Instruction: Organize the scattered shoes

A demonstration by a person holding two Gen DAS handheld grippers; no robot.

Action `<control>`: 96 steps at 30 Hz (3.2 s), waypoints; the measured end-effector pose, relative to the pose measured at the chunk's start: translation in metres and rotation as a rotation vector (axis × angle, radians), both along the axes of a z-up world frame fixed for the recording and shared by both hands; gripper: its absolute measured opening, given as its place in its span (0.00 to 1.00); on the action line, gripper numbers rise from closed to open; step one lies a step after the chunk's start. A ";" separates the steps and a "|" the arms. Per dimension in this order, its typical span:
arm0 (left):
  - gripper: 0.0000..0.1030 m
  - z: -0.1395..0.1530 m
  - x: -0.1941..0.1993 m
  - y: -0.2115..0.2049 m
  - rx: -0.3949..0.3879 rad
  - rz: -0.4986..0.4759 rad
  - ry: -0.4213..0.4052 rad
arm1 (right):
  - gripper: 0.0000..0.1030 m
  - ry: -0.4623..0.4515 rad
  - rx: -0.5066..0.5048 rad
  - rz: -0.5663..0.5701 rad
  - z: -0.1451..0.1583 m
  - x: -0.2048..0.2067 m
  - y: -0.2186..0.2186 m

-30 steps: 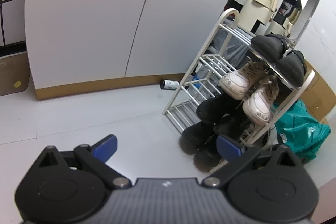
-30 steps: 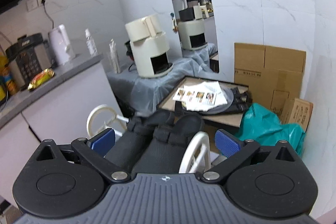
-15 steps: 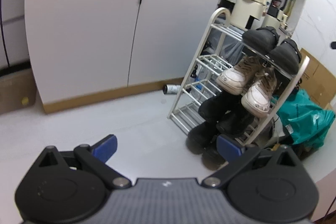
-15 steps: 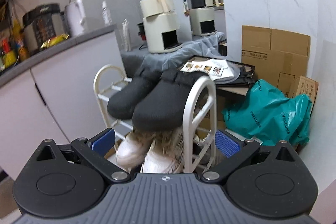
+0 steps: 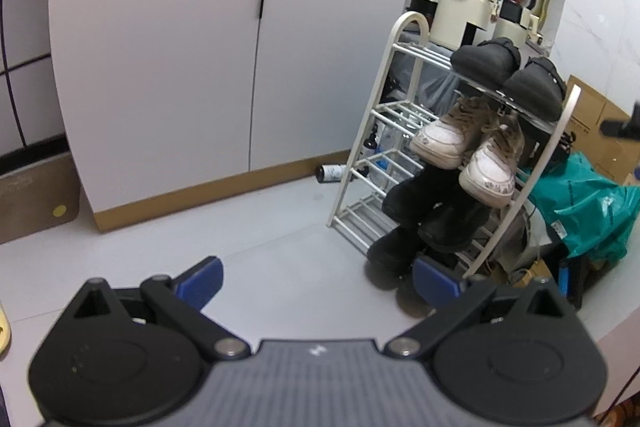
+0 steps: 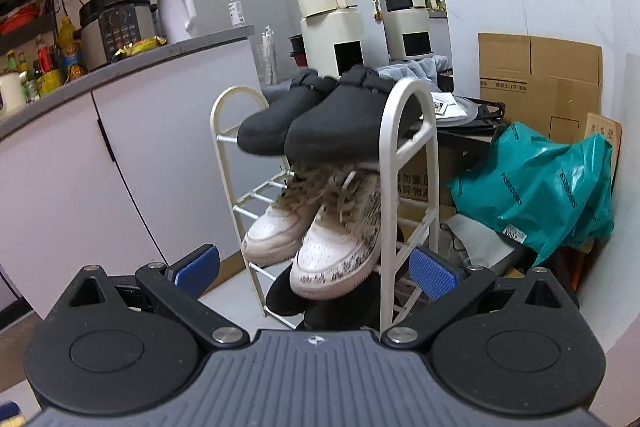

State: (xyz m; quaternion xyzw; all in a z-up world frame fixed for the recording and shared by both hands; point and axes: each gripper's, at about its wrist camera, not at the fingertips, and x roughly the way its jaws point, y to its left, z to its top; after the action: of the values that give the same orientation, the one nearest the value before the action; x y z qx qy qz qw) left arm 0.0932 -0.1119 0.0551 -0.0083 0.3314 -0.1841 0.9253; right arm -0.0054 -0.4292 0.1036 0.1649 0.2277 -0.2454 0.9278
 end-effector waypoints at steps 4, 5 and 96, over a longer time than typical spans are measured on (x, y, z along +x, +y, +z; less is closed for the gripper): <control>1.00 0.001 -0.007 0.001 0.008 0.011 -0.042 | 1.00 0.042 0.000 0.028 -0.025 0.006 0.019; 1.00 0.000 -0.007 0.001 0.012 0.016 -0.047 | 1.00 0.052 0.010 0.040 -0.028 0.008 0.023; 1.00 -0.011 -0.003 -0.047 0.129 -0.005 0.006 | 1.00 0.144 -0.049 0.109 -0.040 -0.005 0.127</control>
State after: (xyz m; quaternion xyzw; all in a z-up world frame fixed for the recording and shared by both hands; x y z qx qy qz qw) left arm 0.0901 -0.1587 0.0441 0.0517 0.3456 -0.1647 0.9224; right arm -0.0103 -0.3027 0.0641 0.1115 0.2962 -0.2110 0.9248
